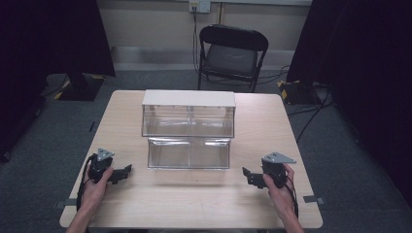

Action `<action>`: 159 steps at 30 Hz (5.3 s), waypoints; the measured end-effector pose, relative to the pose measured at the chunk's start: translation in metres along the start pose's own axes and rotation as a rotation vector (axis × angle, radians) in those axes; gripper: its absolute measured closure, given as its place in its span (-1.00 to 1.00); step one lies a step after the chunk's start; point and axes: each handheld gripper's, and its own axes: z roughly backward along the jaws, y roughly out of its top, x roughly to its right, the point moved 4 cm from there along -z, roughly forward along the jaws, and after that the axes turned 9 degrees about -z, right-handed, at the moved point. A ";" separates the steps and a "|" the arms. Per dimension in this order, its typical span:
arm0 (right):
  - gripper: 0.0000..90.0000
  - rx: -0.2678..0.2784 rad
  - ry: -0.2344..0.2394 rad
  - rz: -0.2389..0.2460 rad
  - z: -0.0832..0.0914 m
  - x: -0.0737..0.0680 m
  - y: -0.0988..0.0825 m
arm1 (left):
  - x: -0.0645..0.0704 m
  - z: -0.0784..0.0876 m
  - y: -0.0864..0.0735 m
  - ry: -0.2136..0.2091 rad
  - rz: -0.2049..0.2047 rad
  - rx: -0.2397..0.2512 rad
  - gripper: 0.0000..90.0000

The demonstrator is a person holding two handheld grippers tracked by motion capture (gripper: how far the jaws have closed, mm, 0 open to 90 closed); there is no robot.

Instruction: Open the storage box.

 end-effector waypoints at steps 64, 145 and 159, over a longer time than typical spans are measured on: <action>-0.69 -0.055 0.150 0.116 -0.045 -0.079 0.013 | 0.000 0.000 0.000 0.000 0.000 0.000 -0.74; -0.70 0.015 0.197 0.118 -0.021 -0.088 0.021 | 0.001 0.000 0.000 -0.004 0.002 0.002 -0.74; -0.70 0.025 0.208 0.114 -0.017 -0.089 0.024 | 0.001 0.000 0.000 -0.003 0.000 0.002 -0.74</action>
